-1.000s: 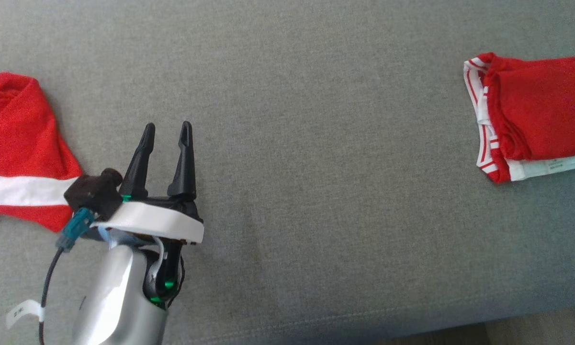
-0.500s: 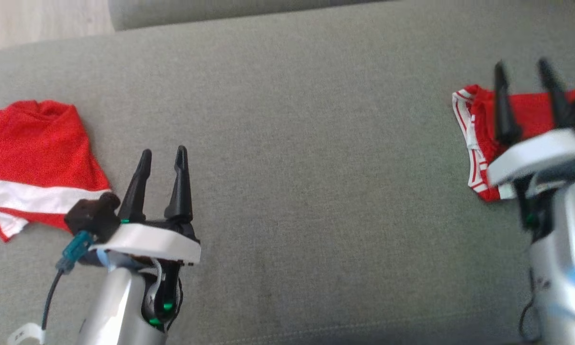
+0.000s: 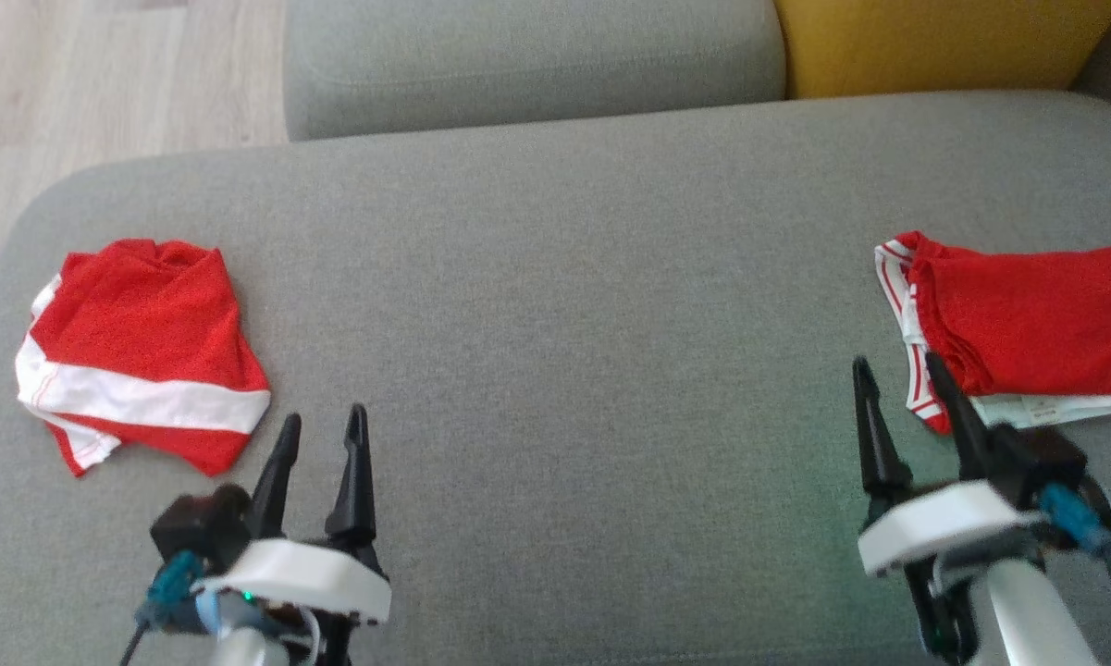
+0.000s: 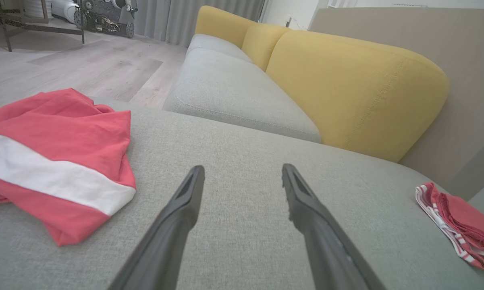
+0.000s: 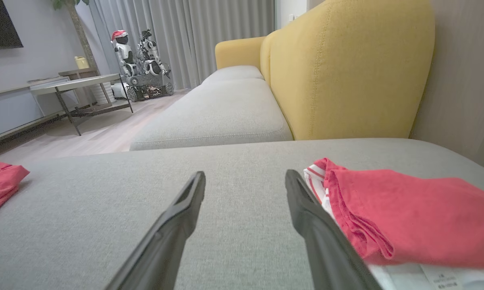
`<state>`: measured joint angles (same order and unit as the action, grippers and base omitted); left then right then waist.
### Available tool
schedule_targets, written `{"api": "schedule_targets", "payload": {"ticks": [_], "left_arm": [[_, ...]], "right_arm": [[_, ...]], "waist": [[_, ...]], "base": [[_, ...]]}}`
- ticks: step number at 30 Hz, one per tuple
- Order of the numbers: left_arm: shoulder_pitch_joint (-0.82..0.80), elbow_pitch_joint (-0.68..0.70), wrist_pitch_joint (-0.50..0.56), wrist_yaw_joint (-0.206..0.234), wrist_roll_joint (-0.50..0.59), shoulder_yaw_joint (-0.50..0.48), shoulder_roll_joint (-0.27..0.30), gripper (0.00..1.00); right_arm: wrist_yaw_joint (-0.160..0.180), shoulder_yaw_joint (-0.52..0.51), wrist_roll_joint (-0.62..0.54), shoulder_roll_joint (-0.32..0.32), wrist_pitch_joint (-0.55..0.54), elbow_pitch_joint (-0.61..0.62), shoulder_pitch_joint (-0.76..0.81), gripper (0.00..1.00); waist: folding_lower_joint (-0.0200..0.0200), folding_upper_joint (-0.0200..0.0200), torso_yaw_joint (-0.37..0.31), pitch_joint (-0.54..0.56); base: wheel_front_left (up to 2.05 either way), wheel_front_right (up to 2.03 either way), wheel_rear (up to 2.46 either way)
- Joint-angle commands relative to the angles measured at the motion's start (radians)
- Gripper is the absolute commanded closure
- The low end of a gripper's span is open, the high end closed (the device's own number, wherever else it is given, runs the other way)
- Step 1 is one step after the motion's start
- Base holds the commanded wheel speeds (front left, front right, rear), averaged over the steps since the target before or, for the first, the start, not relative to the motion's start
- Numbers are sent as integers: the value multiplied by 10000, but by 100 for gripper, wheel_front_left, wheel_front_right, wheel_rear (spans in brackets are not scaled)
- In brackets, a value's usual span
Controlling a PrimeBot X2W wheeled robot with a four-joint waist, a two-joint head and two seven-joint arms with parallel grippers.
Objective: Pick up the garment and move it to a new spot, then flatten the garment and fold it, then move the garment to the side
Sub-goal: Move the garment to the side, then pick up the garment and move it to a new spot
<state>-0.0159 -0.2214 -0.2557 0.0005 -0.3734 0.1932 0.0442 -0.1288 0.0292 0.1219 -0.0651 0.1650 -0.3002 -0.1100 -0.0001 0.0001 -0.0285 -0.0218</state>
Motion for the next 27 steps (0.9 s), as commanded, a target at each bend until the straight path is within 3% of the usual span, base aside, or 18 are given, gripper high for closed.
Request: {"api": "schedule_targets", "payload": {"ticks": [1, 20, 27], "left_arm": [[-135, 438, -61, 66, 149, -217, 60, 0], [37, 986, -61, 312, 220, -217, 60, 0], [-153, 1058, -61, 312, 195, -331, 60, 0]], "right_arm": [[-19, 192, -79, 50, 227, 316, -27, 0], [-19, 245, -289, 147, 467, 488, 285, 0], [-19, 509, -212, 148, 460, 497, 199, 0]], "waist": [[1, -1, 36, 151], [1, -1, 59, 98], [1, -1, 452, -16]], "base": [[0, 0, 0], [0, 0, 0], [0, 0, 0]]}}
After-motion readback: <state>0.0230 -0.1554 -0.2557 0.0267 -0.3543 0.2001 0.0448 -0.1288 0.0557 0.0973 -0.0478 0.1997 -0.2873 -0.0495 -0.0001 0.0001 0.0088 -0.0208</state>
